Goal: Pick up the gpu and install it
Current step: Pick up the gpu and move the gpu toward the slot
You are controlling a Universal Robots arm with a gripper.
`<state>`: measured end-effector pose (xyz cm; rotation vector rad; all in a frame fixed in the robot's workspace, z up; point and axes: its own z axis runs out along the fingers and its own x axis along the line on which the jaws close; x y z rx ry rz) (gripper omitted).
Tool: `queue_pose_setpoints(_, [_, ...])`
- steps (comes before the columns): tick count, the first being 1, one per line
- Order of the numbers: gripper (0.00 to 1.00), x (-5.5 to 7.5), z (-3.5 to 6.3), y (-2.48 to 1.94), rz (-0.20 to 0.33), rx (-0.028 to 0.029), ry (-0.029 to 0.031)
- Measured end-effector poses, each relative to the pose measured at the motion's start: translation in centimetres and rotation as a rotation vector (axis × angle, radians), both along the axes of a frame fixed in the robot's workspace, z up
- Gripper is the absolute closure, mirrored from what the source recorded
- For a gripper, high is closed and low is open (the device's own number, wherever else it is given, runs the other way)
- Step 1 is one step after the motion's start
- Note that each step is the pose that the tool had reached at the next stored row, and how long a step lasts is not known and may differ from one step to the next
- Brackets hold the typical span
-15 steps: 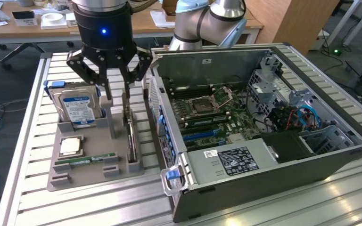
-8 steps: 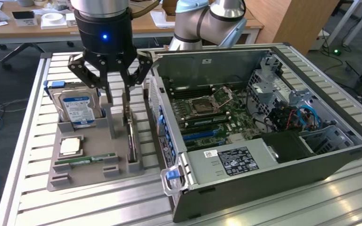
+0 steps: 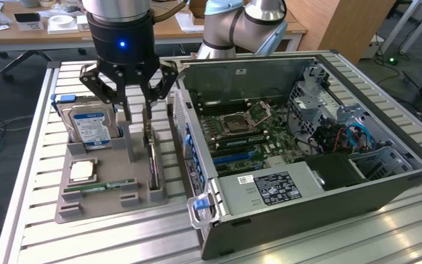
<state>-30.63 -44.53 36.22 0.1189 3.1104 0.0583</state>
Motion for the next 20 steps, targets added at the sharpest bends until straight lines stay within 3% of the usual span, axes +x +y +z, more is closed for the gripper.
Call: queue_pose_setpoints(20, [0.58, 0.0, -0.75, 0.0, 0.0, -0.0007, 0.0])
